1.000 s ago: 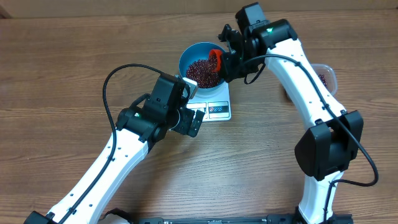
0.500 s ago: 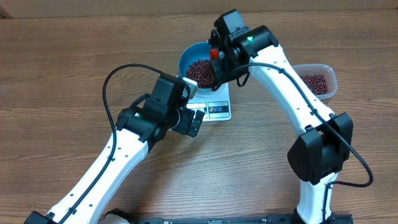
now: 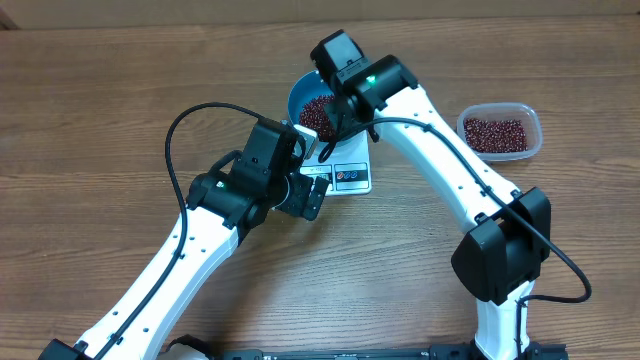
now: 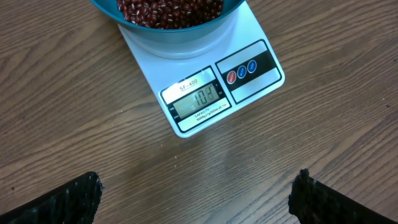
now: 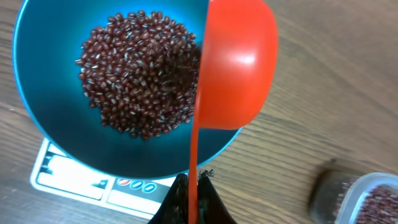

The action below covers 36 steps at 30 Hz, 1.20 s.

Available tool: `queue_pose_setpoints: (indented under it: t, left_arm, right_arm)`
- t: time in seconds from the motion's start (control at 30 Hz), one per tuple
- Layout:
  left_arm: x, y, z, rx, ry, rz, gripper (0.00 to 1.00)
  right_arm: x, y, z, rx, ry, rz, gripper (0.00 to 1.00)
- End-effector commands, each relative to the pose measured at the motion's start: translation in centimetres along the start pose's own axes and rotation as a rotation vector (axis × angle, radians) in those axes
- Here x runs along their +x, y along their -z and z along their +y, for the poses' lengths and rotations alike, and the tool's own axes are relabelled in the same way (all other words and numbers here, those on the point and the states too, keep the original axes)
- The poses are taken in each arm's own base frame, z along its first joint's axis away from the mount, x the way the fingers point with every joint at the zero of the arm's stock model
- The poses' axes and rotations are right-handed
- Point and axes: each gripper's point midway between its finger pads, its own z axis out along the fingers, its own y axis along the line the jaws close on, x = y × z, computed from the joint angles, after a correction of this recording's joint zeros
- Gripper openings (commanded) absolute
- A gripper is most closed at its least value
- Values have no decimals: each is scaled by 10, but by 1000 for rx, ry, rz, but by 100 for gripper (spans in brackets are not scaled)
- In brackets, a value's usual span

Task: Scoop item into bowl and weigh 150g on scale
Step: 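Tip the red scoop to pour beans into the teal bowl, then move the empty red scoop with the right gripper back to the tub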

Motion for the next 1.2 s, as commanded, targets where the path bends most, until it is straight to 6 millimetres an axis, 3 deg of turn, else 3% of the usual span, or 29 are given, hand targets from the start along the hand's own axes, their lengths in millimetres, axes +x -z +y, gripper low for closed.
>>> queue_pose_setpoints:
  t: [0.0, 0.37, 0.57, 0.87, 1.0, 1.17]
  left_arm:
    - [1, -1, -2, 0, -29, 4, 99]
    - [1, -1, -2, 0, -29, 4, 100]
    - [1, -1, -2, 0, -29, 4, 99]
    - [1, -1, -2, 0, -29, 4, 100]
    - [1, -1, -2, 0, -29, 4, 100]
    - [1, -1, -2, 0, -29, 4, 99]
  right_arm:
    - [-16, 16, -10, 103, -2, -68, 4]
    - [-18, 14, -8, 31, -26, -72, 4]
    - [-26, 33, -19, -97, -93, -124, 4]
    - [-18, 93, -96, -236, -270, -231, 4]
    - [5, 111, -147, -241, -386, -240, 4]
    - [47, 116, -203, -192, -513, -187, 4]
